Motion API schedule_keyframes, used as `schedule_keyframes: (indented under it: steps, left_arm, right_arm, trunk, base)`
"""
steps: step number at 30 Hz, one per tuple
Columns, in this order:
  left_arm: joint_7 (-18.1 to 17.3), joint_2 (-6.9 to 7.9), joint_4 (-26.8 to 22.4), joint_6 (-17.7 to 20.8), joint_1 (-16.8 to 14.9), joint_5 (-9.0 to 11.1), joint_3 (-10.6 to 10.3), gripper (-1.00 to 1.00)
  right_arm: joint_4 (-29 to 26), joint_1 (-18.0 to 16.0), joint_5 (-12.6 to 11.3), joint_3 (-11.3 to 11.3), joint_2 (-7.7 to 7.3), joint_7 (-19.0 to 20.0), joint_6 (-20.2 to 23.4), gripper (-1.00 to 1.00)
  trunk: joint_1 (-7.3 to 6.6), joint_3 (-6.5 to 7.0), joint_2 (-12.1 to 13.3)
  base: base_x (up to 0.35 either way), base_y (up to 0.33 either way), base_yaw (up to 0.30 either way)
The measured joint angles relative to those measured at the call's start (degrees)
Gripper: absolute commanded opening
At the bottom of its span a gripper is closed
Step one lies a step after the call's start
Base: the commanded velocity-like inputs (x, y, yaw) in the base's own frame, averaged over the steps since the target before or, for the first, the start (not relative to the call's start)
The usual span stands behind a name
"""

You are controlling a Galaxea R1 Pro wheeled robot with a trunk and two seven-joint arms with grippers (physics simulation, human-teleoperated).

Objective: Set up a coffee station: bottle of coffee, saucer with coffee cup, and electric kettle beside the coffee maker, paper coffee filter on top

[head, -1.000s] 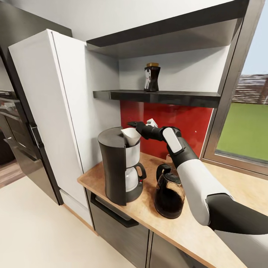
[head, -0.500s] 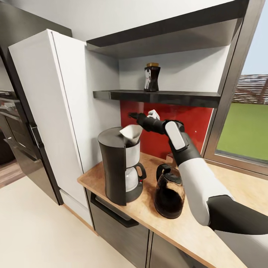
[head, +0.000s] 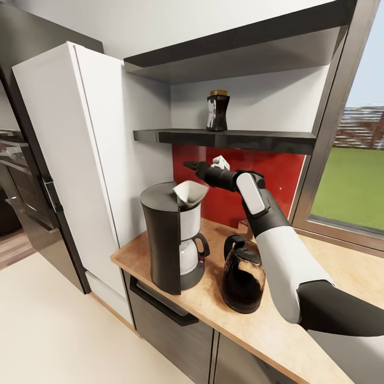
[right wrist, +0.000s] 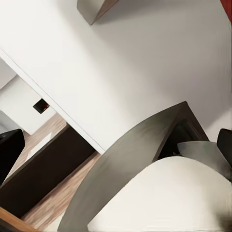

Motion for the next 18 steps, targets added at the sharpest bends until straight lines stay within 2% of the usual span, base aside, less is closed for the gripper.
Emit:
schedule_keyframes:
  steps: [18]
  left_arm:
    - [0.00, 0.08, 0.00, 0.09, -0.01, 0.00, 0.01, 1.00]
  right_arm:
    - [0.19, 0.00, 0.02, -0.08, 0.00, 0.24, -0.08, 1.00]
  trunk:
    - [0.00, 0.00, 0.00]
  base:
    - [0.000, 0.000, 0.000]
